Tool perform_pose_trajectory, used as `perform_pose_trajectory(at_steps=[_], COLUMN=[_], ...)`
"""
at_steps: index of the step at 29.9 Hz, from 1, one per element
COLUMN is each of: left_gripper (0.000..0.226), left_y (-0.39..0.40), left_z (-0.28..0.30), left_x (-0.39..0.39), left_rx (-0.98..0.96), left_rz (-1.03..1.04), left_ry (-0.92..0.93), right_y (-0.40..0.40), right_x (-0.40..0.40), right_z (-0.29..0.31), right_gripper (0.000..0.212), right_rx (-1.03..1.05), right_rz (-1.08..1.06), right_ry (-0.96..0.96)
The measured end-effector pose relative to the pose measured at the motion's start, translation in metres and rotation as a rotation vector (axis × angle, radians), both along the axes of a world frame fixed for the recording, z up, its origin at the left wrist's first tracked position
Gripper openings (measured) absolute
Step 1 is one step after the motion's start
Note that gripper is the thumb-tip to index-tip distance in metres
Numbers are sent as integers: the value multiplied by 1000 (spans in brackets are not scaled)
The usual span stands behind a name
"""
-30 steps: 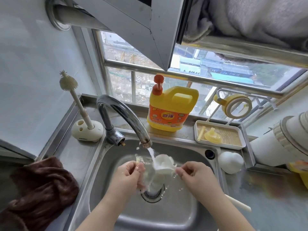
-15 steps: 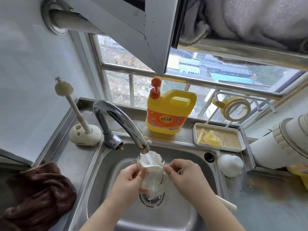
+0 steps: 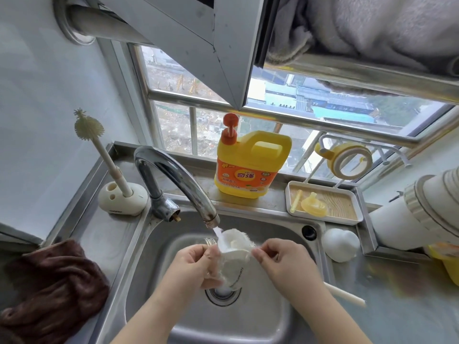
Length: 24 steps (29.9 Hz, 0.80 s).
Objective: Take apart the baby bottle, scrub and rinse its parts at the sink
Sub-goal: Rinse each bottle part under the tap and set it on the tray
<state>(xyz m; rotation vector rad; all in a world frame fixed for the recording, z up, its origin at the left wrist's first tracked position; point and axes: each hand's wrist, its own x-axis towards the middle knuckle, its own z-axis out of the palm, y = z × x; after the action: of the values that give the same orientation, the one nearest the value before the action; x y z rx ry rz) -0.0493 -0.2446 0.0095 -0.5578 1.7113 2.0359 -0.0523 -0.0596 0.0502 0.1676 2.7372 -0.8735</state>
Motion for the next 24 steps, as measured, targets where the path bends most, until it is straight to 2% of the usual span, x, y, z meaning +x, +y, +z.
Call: perform_pose_trajectory(at_steps=[3,6,9,12,16,21,24], left_gripper=[33,21,21,24,21,25,26], left_y=[-3,-9,-1,5,-4,8,4], left_z=[-2,-4,-4,1,1,-3,-4], left_x=[-1,0,2,0,-1,4,3], left_rx=[-16,-62,-70,-53,-139,-146,-160], left_rz=[3,-2,-15,22,45,-99,-136], left_ry=[-12,21,39,55,105,100,129], right_y=[-4,14,13,-6,14,7,18], right_x=[3,7,0,1,11,10,10], right_z=[-2,-2,-5,-6,-7,-7,-3], right_gripper=[24,25,22,21,26,21,25], right_rx=[6,56,44,-30,32,-13,17], right_rz=[8,-59,-93,-31,-90,-48,-37], right_ry=[1,-84,-42,0,-101,-35,-92])
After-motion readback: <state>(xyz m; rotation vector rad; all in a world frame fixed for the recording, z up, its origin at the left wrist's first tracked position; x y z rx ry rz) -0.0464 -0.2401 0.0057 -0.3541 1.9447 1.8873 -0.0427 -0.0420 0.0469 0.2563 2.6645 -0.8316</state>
